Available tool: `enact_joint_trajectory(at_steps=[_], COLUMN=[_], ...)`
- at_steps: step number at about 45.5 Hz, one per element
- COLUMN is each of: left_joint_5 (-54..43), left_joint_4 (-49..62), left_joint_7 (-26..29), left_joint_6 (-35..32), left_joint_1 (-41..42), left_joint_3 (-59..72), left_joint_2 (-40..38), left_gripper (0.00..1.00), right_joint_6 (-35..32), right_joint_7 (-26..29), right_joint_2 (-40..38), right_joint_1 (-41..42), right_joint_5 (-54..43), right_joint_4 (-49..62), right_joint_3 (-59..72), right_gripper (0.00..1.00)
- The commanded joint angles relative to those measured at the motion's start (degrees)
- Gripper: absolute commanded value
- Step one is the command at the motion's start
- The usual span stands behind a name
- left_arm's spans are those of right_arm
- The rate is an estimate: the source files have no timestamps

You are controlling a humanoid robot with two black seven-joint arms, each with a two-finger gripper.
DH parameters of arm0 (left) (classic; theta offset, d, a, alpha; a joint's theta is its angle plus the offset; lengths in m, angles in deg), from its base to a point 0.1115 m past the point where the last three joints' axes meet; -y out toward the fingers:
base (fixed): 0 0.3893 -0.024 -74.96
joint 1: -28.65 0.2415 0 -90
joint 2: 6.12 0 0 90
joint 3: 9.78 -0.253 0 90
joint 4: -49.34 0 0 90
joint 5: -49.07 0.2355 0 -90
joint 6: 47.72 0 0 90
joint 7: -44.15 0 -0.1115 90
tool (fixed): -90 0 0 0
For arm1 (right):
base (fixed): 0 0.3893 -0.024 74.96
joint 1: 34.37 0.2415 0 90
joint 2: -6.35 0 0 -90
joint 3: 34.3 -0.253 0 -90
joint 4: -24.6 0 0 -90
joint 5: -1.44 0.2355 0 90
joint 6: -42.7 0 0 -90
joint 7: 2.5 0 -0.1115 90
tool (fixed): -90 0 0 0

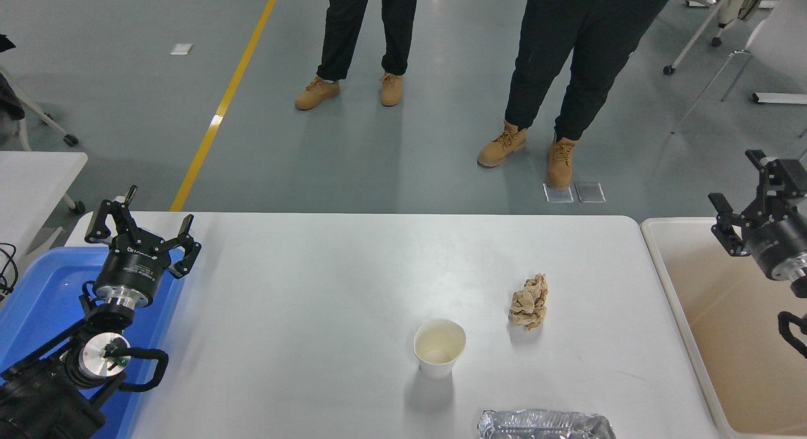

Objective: Clean the table surface

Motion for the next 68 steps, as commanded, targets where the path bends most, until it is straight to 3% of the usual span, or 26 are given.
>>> enact_joint_trajectory(at_steps=[1, 10, 15, 20, 28, 35, 47, 68], left_joint_5=[0.0, 0.0, 0.0, 0.0, 0.0, 0.0, -0.1, -0.1], left_joint_4=[0.0, 0.0, 0.0, 0.0, 0.0, 0.0, 0.0, 0.0], left_joint_7=[0.0, 0.0, 0.0, 0.0, 0.0, 0.0, 0.0, 0.0], left_joint_6=[0.0, 0.0, 0.0, 0.0, 0.0, 0.0, 0.0, 0.0], left_joint_1=[0.0, 0.0, 0.0, 0.0, 0.0, 0.0, 0.0, 0.0], left_joint_3=[0.0, 0.0, 0.0, 0.0, 0.0, 0.0, 0.0, 0.0], left_joint_2=[0.0, 0.0, 0.0, 0.0, 0.0, 0.0, 0.0, 0.0], left_gripper=[0.99, 0.99, 0.99, 0.99, 0.99, 0.99, 0.99, 0.99], right_joint_6=[-6.8, -8.4, -9.6, -11.2, -11.4, -11.0, -11.0, -11.4], right_joint_7=[0.0, 0.0, 0.1, 0.1, 0.0, 0.1, 0.1, 0.1], right_joint_2=[-6.9, -14.1, -13.8, -13.1, -9.8, -5.1, -1.9, 8.6], right_joint_1=[4.7, 9.7, 15.4, 21.4, 32.2, 36.0, 38.1, 51.3], right_joint_5=[-10.4, -25.0, -35.1, -38.8, -39.1, -39.1, -41.4, -44.8], right_joint_4=[-3.1, -11.6, -11.4, -11.3, -11.6, -11.6, -12.1, -13.0], right_joint_3=[5.2, 5.2, 6.1, 11.2, 25.5, 35.0, 40.2, 49.6], right_gripper=[0.98, 0.98, 0.98, 0.98, 0.98, 0.98, 0.98, 0.99])
